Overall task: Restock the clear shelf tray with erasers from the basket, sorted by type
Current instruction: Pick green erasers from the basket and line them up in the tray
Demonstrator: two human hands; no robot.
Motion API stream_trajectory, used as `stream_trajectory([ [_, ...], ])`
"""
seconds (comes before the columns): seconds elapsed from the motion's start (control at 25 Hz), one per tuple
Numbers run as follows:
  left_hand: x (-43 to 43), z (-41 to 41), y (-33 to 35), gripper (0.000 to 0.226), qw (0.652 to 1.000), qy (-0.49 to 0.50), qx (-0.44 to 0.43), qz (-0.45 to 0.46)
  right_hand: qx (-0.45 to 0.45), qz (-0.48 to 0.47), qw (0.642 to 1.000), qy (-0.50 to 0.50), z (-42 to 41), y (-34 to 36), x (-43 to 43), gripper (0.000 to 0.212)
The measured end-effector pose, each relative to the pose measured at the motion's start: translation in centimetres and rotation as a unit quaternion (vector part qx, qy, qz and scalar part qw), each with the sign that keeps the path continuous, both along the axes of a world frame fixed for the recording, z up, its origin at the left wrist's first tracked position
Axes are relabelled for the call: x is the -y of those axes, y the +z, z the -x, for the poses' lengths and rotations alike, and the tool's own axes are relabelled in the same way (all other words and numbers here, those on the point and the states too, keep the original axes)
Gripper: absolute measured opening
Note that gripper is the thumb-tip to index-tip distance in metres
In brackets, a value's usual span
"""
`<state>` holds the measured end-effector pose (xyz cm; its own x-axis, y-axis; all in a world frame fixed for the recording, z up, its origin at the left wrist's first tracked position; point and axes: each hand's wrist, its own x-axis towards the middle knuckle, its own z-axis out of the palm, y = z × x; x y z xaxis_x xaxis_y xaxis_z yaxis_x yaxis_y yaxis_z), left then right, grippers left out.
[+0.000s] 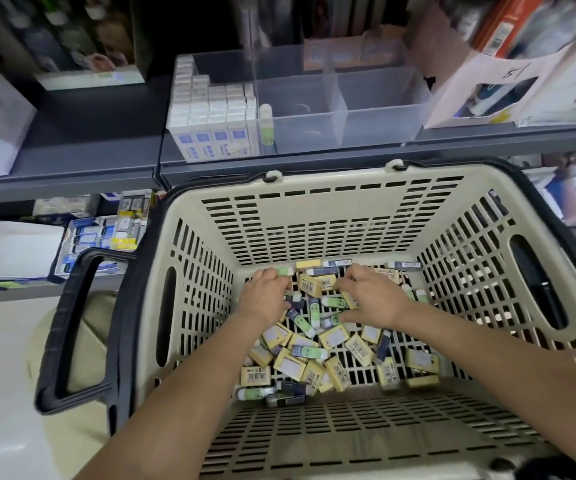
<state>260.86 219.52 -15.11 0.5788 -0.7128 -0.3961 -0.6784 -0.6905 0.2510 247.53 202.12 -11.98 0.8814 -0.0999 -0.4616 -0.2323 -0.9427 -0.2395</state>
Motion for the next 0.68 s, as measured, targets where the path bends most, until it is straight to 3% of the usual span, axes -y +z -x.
stream_trajectory([
  [0.12, -0.1, -0.1, 0.2, 0.040, 0.997, 0.031, -0.075, -0.016, -0.019, 0.021, 0.999, 0.019, -0.2, -0.5, -0.7, 0.057],
  [0.36, 0.0, -0.7, 1.6, 0.044, 0.969, 0.159, -0.184, 0.050, -0.004, 0.048, 0.999, 0.008, -0.5, -1.4, -1.3, 0.032],
  [0.48, 0.4, -0.6, 2.7, 0.049, 0.926, 0.230, -0.286, 0.090, 0.012, 0.030, 0.999, 0.024, 0.0, -1.5, -1.2, 0.023],
  [0.68, 1.0, -0.9, 4.5, 0.041, 0.859, 0.315, -0.367, 0.165, -0.033, 0.057, 0.991, 0.113, 0.4, -1.7, -2.2, 0.048],
])
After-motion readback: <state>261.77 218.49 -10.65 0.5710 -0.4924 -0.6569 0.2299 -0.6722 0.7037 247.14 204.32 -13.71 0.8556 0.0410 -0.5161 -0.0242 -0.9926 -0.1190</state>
